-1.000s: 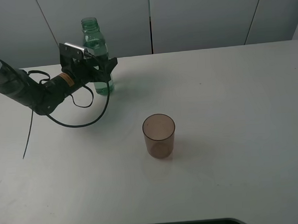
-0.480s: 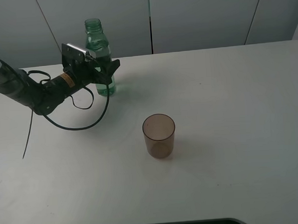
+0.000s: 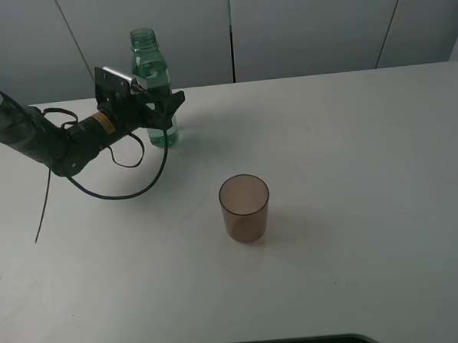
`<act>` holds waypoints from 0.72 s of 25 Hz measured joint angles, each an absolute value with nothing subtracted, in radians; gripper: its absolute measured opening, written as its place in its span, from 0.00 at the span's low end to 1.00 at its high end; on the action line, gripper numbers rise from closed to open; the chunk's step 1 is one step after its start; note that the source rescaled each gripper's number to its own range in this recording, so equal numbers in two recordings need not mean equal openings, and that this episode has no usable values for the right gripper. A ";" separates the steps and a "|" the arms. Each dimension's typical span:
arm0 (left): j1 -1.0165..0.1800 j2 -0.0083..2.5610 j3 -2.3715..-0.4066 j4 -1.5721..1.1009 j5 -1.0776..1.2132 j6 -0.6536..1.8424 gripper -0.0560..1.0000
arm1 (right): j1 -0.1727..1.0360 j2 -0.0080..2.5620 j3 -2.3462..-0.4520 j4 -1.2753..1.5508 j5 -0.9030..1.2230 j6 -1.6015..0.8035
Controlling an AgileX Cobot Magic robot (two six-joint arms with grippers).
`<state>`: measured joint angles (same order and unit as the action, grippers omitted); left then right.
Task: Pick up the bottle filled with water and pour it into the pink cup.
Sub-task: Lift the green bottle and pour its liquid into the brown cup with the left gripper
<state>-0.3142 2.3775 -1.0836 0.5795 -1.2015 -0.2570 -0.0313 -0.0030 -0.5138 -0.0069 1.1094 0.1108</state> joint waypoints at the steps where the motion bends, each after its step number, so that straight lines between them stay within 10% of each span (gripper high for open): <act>1: -0.314 2.377 -1.084 0.584 -1.201 -0.264 0.07 | -0.031 -0.003 -0.514 -0.007 1.109 0.111; 18: -0.316 2.137 -1.080 0.874 -1.141 -0.458 0.06 | -0.031 -0.003 -0.514 -0.007 1.109 0.111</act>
<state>-0.3164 2.1370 -1.0805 0.8745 -1.1411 -0.4579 -0.0313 -0.0030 -0.5138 -0.0069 1.1094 0.1108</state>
